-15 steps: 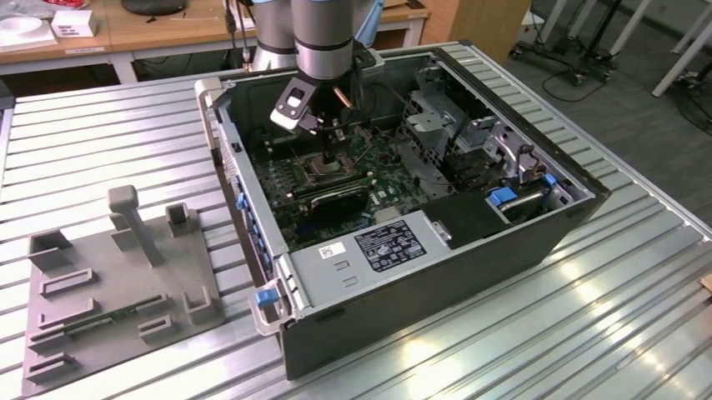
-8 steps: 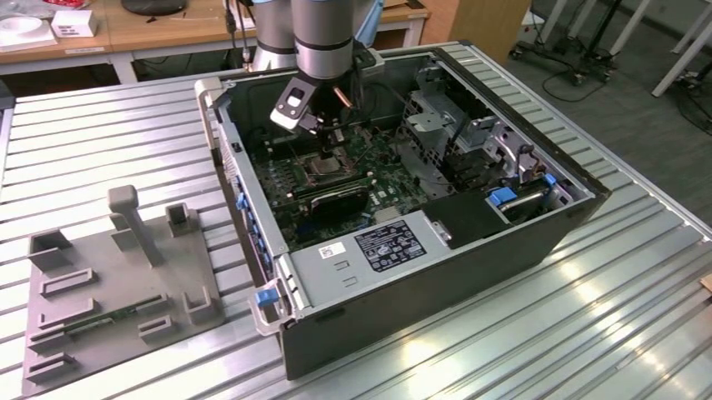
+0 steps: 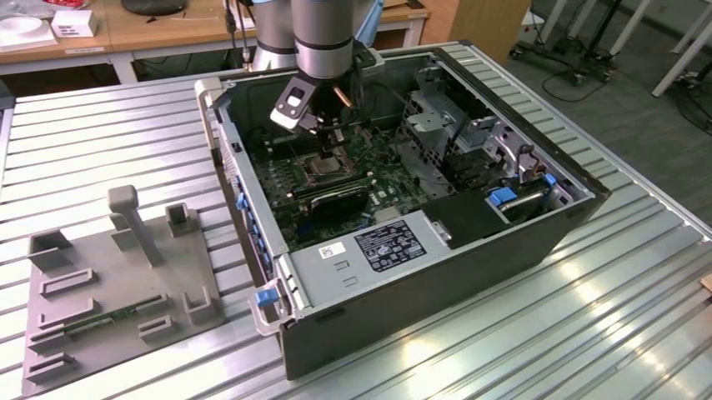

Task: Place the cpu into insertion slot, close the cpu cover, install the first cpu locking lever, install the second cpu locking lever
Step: 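Place the cpu into insertion slot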

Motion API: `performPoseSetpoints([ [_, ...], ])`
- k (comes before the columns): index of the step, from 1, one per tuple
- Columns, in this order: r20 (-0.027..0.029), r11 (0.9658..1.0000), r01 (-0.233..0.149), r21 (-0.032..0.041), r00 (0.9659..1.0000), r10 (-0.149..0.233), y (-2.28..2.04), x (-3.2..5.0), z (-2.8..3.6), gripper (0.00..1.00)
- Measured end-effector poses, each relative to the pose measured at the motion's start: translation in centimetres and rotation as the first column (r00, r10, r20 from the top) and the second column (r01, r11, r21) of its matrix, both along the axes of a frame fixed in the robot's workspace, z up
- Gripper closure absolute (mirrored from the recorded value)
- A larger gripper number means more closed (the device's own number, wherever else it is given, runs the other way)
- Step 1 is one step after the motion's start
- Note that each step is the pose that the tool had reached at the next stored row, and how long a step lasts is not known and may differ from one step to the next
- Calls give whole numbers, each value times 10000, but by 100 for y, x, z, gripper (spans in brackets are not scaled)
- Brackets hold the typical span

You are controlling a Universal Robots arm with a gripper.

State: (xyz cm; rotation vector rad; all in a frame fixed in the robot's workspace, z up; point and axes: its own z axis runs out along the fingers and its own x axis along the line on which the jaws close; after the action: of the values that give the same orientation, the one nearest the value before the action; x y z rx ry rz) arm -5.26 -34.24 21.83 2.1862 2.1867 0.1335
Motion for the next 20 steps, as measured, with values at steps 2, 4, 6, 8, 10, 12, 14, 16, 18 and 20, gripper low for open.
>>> performPoseSetpoints([
  [2,-78,10000,-1,0,10000,1,0,1,0,89],
  [4,-338,10000,0,0,9994,0,0,4,-2,89],
  [6,-607,10000,0,-1,9982,0,0,8,-3,89],
  [8,-623,10000,2,-3,9981,-2,0,7,-2,89],
  [10,-634,10000,1,-1,9980,-1,0,8,-3,89],
  [12,-636,10000,-1,0,9980,1,0,11,-3,89],
  [14,-637,10000,0,1,9980,0,0,26,-4,89],
  [16,-637,10000,-2,0,9980,2,0,43,-3,89],
  [18,-637,10000,-6,0,9980,6,0,61,-3,89],
  [20,-637,10000,-11,0,9980,11,0,79,-3,89],
])
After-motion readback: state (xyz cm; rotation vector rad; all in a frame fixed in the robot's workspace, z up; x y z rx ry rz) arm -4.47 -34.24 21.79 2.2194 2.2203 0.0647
